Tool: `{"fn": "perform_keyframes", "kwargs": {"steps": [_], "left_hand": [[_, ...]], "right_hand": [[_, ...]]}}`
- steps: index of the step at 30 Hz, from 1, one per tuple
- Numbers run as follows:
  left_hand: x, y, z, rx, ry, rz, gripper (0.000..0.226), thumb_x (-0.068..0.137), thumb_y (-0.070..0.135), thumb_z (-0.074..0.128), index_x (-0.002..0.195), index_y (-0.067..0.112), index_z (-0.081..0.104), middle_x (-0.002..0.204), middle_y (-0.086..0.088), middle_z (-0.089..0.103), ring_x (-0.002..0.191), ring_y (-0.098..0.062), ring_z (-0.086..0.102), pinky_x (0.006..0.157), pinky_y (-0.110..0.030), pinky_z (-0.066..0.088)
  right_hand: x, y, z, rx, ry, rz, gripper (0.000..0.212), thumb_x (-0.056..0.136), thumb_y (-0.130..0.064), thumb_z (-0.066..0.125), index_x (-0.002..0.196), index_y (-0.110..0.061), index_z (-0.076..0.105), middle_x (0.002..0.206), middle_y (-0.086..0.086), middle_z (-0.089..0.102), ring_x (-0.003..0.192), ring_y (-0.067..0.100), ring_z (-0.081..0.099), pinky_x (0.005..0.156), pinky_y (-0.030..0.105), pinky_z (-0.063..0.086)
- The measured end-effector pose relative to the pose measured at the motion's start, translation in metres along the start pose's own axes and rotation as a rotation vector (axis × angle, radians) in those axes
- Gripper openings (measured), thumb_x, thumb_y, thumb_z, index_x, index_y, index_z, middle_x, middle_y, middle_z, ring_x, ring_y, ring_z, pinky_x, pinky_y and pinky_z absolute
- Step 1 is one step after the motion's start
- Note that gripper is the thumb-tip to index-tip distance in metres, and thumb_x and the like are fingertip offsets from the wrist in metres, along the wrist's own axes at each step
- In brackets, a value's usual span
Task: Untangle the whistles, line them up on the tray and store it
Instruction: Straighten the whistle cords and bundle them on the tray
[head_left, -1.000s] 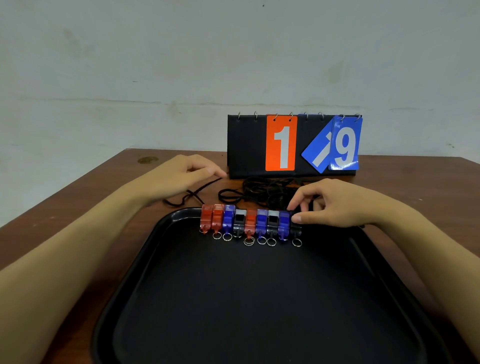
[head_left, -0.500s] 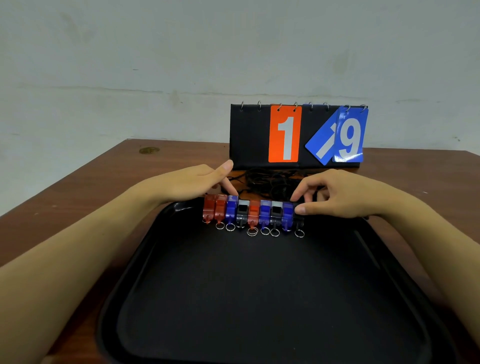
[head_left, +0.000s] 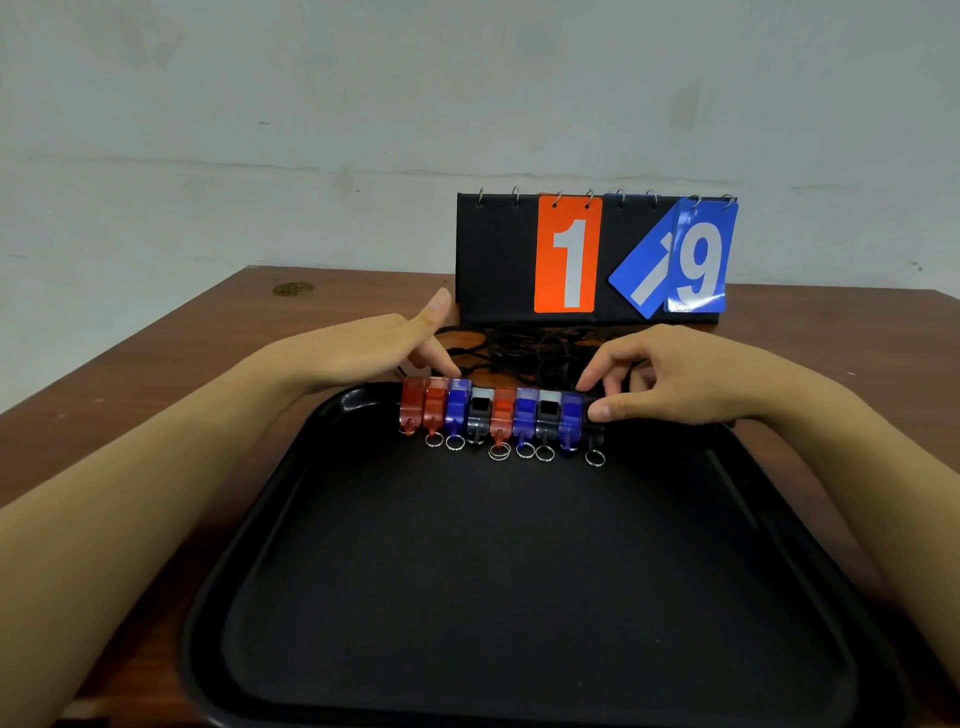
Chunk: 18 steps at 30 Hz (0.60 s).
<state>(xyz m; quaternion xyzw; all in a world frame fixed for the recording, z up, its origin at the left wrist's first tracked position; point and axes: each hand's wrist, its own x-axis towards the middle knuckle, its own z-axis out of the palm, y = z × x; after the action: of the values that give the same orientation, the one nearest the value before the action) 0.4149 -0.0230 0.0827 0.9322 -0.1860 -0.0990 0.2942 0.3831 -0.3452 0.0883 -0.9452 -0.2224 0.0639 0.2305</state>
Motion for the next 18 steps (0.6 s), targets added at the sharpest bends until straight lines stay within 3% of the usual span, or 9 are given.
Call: {"fn": "perform_keyframes", "kwargs": {"steps": [4, 9, 11, 14, 18], "left_hand": [[-0.001, -0.001, -0.004, -0.044, 0.08, 0.052, 0.088, 0.093, 0.078, 0.0, 0.104, 0.043, 0.08, 0.128, 0.022, 0.067, 0.12, 0.001, 0.057, 0.114, -0.044, 0.037], [-0.006, 0.009, -0.006, -0.282, 0.096, 0.172, 0.084, 0.094, 0.077, 0.008, 0.108, 0.037, 0.081, 0.127, 0.018, 0.071, 0.127, -0.008, 0.058, 0.116, -0.046, 0.036], [-0.009, 0.016, -0.005, -0.382, 0.089, 0.223, 0.083, 0.093, 0.074, 0.012, 0.108, 0.031, 0.082, 0.128, 0.013, 0.071, 0.125, -0.01, 0.058, 0.11, -0.042, 0.038], [-0.012, 0.026, -0.001, -0.494, 0.062, 0.284, 0.082, 0.095, 0.069, 0.016, 0.11, 0.021, 0.081, 0.13, 0.007, 0.071, 0.124, -0.018, 0.058, 0.098, -0.043, 0.034], [-0.014, 0.031, 0.003, -0.521, 0.008, 0.338, 0.084, 0.101, 0.069, 0.015, 0.115, 0.018, 0.08, 0.133, 0.002, 0.069, 0.133, -0.032, 0.052, 0.092, -0.038, 0.032]], "right_hand": [[-0.001, -0.002, 0.0, -0.017, 0.04, -0.012, 0.034, 0.085, -0.051, 0.073, 0.116, -0.042, 0.064, 0.09, -0.011, 0.071, 0.059, -0.001, 0.059, 0.065, 0.019, 0.048], [-0.007, -0.009, -0.003, 0.014, 0.376, -0.113, 0.029, 0.096, -0.052, 0.056, 0.121, -0.039, 0.063, 0.098, -0.013, 0.067, 0.079, 0.003, 0.061, 0.072, 0.016, 0.047], [-0.008, -0.015, -0.003, 0.07, 0.413, -0.165, 0.029, 0.1, -0.043, 0.054, 0.127, -0.035, 0.061, 0.11, -0.015, 0.066, 0.092, 0.003, 0.063, 0.077, 0.013, 0.049], [-0.005, -0.022, 0.004, 0.04, 0.421, -0.205, 0.037, 0.102, -0.035, 0.054, 0.139, -0.034, 0.053, 0.121, -0.015, 0.063, 0.101, 0.004, 0.065, 0.084, 0.021, 0.056], [0.001, -0.029, 0.014, 0.003, 0.451, -0.247, 0.035, 0.099, -0.035, 0.061, 0.134, -0.034, 0.058, 0.106, -0.015, 0.07, 0.093, 0.005, 0.066, 0.08, 0.021, 0.056]]}}
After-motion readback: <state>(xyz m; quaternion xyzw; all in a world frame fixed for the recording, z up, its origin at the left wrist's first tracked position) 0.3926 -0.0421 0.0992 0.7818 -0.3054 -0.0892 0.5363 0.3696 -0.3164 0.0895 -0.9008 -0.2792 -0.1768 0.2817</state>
